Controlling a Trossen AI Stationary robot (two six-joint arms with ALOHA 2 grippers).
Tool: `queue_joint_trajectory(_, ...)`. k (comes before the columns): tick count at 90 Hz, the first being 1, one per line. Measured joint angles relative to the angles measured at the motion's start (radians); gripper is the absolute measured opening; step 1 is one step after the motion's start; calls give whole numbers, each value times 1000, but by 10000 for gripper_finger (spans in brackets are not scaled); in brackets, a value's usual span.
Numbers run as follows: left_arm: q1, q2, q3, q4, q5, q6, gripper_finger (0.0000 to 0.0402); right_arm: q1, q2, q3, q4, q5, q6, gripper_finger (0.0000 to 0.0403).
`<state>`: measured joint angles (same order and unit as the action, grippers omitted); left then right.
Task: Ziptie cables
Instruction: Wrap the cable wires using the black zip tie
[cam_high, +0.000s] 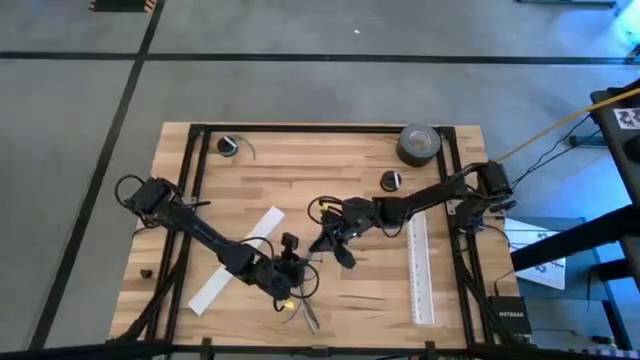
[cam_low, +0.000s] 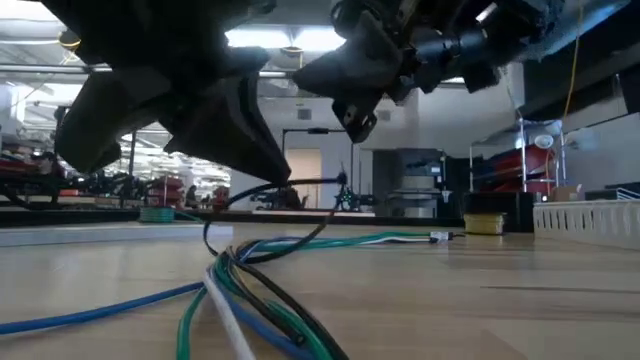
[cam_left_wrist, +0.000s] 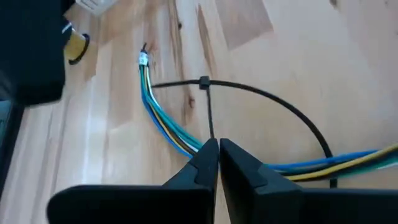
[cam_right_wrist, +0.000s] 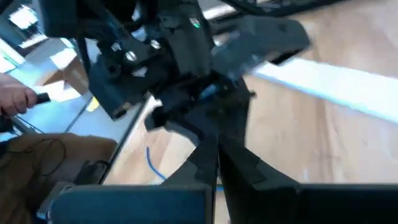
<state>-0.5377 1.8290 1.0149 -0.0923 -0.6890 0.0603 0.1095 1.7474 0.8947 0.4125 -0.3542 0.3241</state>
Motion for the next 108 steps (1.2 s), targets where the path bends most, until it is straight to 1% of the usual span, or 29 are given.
queue_joint_trajectory(7,0,-1,0,9,-1,0,0,-19,-26,-1,-123,4,8,2)
queue_joint_trajectory(13,0,-1,0,6,-2,0,0,-42,-53,-1,-241,6,8,12)
queue_joint_trajectory(26,1,-1,0,11,-2,-1,0,-66,-70,-13,-376,12,4,60)
queue_joint_trajectory(36,2,-1,0,14,-2,-22,0,-52,-70,-52,-383,19,9,106)
queue_joint_trajectory(46,5,-1,0,23,-1,-65,0,-25,-70,-100,-382,94,12,146)
queue_joint_trajectory(52,20,-1,0,25,0,-122,2,-7,-69,-122,-347,133,13,163)
queue_joint_trajectory(57,45,-1,0,26,15,-200,10,6,-69,-130,-316,157,12,174)
queue_joint_trajectory(64,90,-1,0,26,105,-290,30,20,-69,-136,-295,186,11,183)
queue_joint_trajectory(70,125,1,0,27,191,-326,52,30,-69,-136,-293,206,6,186)
queue_joint_trajectory(74,144,2,0,26,226,-337,67,34,-69,-136,-293,213,-3,187)
queue_joint_trajectory(85,179,3,0,27,272,-317,105,37,-69,-137,-291,223,-17,188)
queue_joint_trajectory(93,191,3,0,35,324,-298,126,37,-69,-137,-291,224,-19,188)
queue_joint_trajectory(108,193,3,0,42,340,-278,148,37,-69,-137,-288,232,-40,188)
